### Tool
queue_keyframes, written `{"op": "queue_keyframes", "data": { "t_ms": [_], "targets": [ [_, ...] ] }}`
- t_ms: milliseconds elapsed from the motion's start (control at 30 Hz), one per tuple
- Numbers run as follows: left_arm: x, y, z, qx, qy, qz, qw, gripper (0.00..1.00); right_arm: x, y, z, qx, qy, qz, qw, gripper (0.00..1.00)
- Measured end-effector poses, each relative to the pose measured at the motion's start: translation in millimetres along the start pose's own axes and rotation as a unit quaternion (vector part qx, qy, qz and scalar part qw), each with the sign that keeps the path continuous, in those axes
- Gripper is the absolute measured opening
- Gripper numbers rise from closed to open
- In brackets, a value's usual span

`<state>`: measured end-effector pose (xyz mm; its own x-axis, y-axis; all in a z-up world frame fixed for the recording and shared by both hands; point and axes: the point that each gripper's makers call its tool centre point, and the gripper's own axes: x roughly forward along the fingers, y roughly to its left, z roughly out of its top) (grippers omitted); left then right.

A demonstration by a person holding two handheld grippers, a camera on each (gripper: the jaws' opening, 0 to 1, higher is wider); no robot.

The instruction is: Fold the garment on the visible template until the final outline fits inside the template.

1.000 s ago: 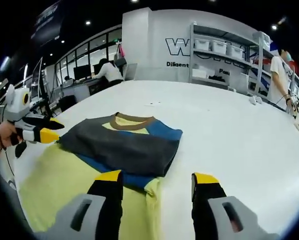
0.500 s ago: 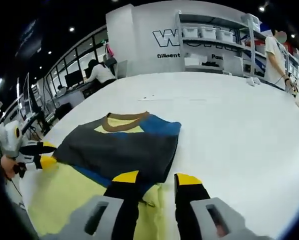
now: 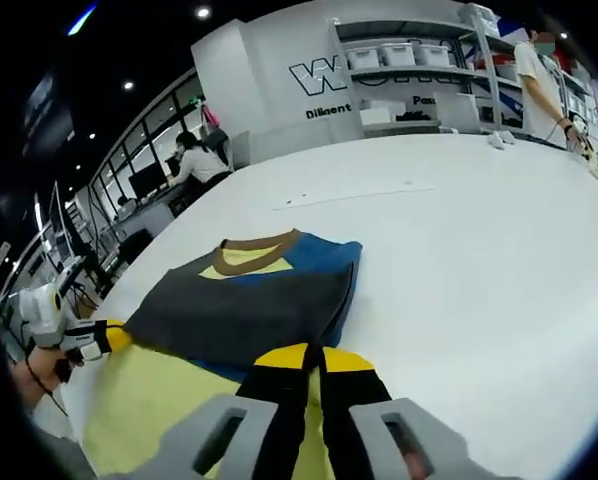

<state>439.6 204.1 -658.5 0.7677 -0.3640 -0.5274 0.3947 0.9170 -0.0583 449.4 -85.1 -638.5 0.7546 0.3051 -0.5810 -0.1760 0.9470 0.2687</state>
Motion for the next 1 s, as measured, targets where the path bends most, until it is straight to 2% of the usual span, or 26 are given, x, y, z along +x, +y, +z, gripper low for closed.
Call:
{"op": "queue_keyframes", "data": {
  "t_ms": [67, 100, 200, 300, 333, 367, 400, 433, 467, 533, 633, 700, 767, 800, 867, 967, 1000],
  "targets": [
    [-0.6, 3.3, -2.8, -0.016, -0.001, 0.003, 0.9999, 0.00, 0.1, -2.5, -3.5, 0.003, 0.005, -0.001, 1.0000, 0.00],
    [-0.5, 4.3, -3.7, -0.016, 0.000, 0.006, 0.9999, 0.00, 0.4, -5.5, -10.3, 0.010, 0.020, -0.006, 0.9997, 0.00],
    [-0.5, 5.7, -4.6, -0.007, 0.004, 0.012, 0.9999, 0.00, 1.0, -4.8, -13.6, 0.016, 0.019, -0.003, 0.9997, 0.00],
    [-0.3, 4.4, -4.6, 0.005, 0.005, 0.010, 0.9999, 0.00, -0.1, -4.3, -16.4, -0.004, 0.025, -0.008, 0.9996, 0.00],
    [-1.0, 4.2, -4.5, 0.010, 0.006, 0.009, 0.9999, 0.00, -1.0, -5.4, -13.5, -0.014, 0.018, -0.011, 0.9997, 0.01],
    [-1.8, 3.8, -4.0, 0.015, 0.007, 0.009, 0.9998, 0.01, -2.3, -6.2, -11.0, -0.020, 0.012, -0.013, 0.9996, 0.09],
    [-3.8, 2.0, -1.8, 0.021, 0.005, 0.005, 0.9998, 0.04, -4.9, -7.2, -2.2, -0.042, -0.009, -0.015, 0.9990, 0.21],
    [-9.8, 2.0, 5.1, 0.023, -0.003, 0.005, 0.9997, 0.08, -10.4, -6.4, 5.2, -0.060, -0.025, -0.016, 0.9977, 0.25],
    [-13.1, 2.2, 9.5, 0.022, -0.006, 0.004, 0.9997, 0.12, -12.7, -6.6, 7.5, -0.070, -0.028, -0.018, 0.9970, 0.24],
    [-16.9, 2.3, 13.6, 0.022, -0.007, 0.003, 0.9997, 0.14, -21.8, -4.9, 8.3, -0.080, -0.019, -0.016, 0.9965, 0.21],
    [-27.9, -2.8, 24.4, 0.043, -0.020, -0.010, 0.9988, 0.14, -32.1, -0.8, 13.2, -0.091, -0.026, -0.010, 0.9955, 0.27],
    [-32.4, -4.5, 27.0, 0.043, -0.021, -0.012, 0.9988, 0.17, -38.6, 2.0, 21.9, -0.086, -0.051, -0.009, 0.9950, 0.33],
    [-36.4, -3.6, 27.9, 0.052, -0.018, -0.007, 0.9985, 0.17, -42.5, 4.7, 21.4, -0.084, -0.047, -0.003, 0.9954, 0.37],
    [-40.3, -1.7, 25.7, 0.073, -0.008, -0.002, 0.9973, 0.17, -45.2, 7.5, 20.5, -0.089, -0.042, 0.001, 0.9951, 0.35],
    [-44.6, -2.9, 26.1, 0.076, -0.012, -0.005, 0.9970, 0.19, -48.9, 10.2, 18.0, -0.098, -0.037, 0.003, 0.9945, 0.34],
    [-52.0, -7.1, 25.1, 0.070, -0.016, -0.021, 0.9972, 0.25, -53.4, 14.0, 10.0, -0.113, -0.031, 0.013, 0.9930, 0.34],
    [-54.6, -15.8, 28.2, 0.057, -0.032, -0.048, 0.9967, 0.25, -54.2, 14.2, 9.9, -0.116, -0.038, 0.016, 0.9924, 0.34]
  ]
}}
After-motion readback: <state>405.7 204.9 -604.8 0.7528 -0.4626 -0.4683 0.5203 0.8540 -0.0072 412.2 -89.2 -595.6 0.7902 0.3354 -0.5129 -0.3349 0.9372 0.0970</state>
